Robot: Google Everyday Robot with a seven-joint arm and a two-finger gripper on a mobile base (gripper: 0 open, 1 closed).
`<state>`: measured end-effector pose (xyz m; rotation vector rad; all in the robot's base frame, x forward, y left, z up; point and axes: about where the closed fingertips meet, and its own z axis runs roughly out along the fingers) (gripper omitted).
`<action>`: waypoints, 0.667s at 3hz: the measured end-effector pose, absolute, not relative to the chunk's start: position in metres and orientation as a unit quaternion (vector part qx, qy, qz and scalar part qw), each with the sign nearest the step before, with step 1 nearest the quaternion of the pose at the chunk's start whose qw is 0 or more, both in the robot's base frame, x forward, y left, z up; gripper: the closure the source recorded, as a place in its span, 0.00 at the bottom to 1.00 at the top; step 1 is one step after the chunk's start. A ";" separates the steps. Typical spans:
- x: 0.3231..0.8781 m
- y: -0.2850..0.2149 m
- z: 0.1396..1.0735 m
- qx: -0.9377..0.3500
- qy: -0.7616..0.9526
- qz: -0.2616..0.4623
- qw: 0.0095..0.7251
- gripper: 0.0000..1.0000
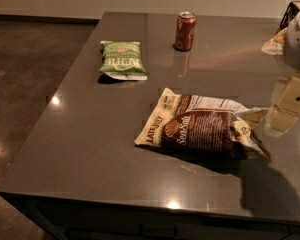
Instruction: Move green jalapeno chip bag near coke can
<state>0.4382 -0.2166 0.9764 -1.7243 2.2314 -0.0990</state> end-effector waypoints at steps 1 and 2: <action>0.438 -0.217 0.976 -0.603 0.781 -0.035 0.159 0.00; 0.455 -0.200 0.975 -0.591 0.789 -0.032 0.165 0.00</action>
Offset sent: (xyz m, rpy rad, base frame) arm 0.0694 0.0670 -0.0089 0.0689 0.0044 -0.1242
